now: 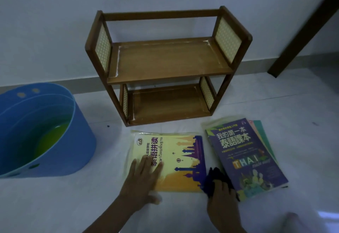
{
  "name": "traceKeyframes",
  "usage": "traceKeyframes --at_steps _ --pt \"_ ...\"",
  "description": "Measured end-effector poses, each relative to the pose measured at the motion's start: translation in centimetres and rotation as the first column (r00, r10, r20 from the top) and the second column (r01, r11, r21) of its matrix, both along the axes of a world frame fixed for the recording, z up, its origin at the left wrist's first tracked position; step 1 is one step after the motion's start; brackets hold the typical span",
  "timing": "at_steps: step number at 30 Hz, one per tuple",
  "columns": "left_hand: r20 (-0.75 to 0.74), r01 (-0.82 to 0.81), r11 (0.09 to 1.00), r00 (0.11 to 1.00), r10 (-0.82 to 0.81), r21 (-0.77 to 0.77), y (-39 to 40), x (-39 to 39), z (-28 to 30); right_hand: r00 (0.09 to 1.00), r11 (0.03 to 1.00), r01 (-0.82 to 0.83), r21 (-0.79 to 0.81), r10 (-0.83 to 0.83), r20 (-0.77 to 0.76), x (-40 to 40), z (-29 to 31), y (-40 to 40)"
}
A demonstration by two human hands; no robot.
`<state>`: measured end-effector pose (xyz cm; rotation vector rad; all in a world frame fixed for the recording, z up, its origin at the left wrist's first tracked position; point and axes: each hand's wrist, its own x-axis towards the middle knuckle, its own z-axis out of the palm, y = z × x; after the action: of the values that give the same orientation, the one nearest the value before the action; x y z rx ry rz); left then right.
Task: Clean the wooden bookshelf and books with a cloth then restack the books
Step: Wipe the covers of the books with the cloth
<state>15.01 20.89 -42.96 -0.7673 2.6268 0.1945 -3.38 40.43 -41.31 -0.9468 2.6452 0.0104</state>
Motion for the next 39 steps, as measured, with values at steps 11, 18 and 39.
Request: traceKeyframes --at_steps 11,18,39 --pt "-0.307 0.32 0.893 0.856 -0.415 -0.315 -2.4 -1.4 5.1 0.587 0.978 0.21 0.004 -0.129 0.799 -7.8 4.8 0.1" --pt "-0.601 -0.331 0.763 0.475 0.643 0.555 -2.9 -2.7 13.3 0.356 0.665 0.677 -0.314 0.077 0.931 -4.5 5.9 -6.0" --pt "-0.195 -0.392 0.883 0.874 0.445 0.26 -2.8 1.9 0.4 0.969 0.956 0.113 -0.27 -0.046 0.244 -0.9 -2.3 -1.9"
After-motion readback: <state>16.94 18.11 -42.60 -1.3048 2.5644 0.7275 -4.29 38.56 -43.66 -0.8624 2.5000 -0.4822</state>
